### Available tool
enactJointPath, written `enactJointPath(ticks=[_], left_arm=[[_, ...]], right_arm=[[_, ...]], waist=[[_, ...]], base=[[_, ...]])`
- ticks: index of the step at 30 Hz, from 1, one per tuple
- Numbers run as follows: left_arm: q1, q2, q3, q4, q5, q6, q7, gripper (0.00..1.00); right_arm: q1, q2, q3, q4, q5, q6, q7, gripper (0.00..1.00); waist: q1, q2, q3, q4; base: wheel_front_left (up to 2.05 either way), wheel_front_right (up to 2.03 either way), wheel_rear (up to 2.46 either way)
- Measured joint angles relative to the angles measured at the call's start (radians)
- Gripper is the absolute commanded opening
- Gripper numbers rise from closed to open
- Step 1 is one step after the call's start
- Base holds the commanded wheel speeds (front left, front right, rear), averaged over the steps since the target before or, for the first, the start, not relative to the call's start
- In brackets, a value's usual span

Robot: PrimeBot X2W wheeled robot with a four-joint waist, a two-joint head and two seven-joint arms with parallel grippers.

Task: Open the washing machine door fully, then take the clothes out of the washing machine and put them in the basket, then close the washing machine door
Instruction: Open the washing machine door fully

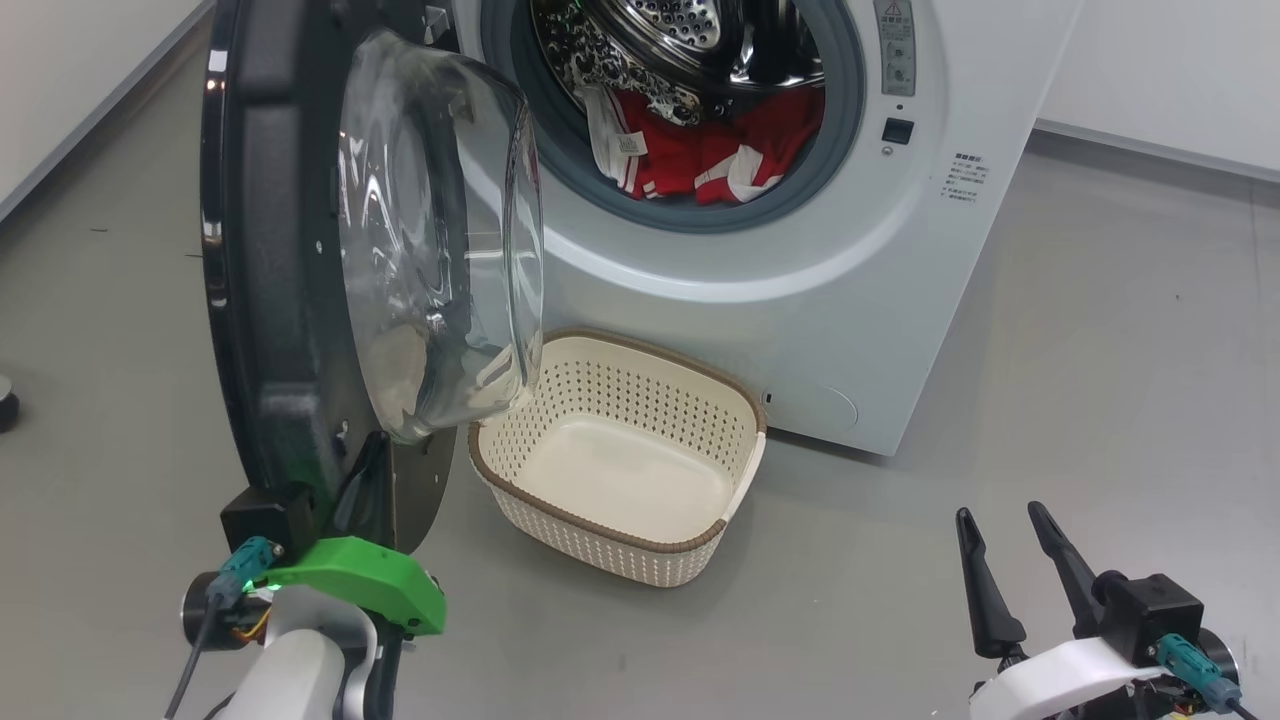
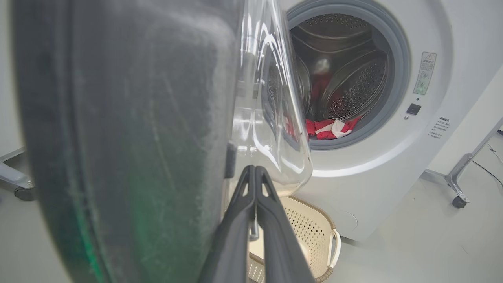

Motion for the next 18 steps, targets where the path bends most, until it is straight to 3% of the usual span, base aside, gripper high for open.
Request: enactJointPath(ticks=[18], left_arm=[[0.000,0.068,0.170,-0.025,-0.027,0.011,-0.008,0.00]], right_arm=[[-0.009,-0.023,0.016,-0.015,-0.020,0.004,0.019,1.00]], waist=[[0.0000,0.0000,0.078,-0.001]], base=[[0.00,0.00,0.00]])
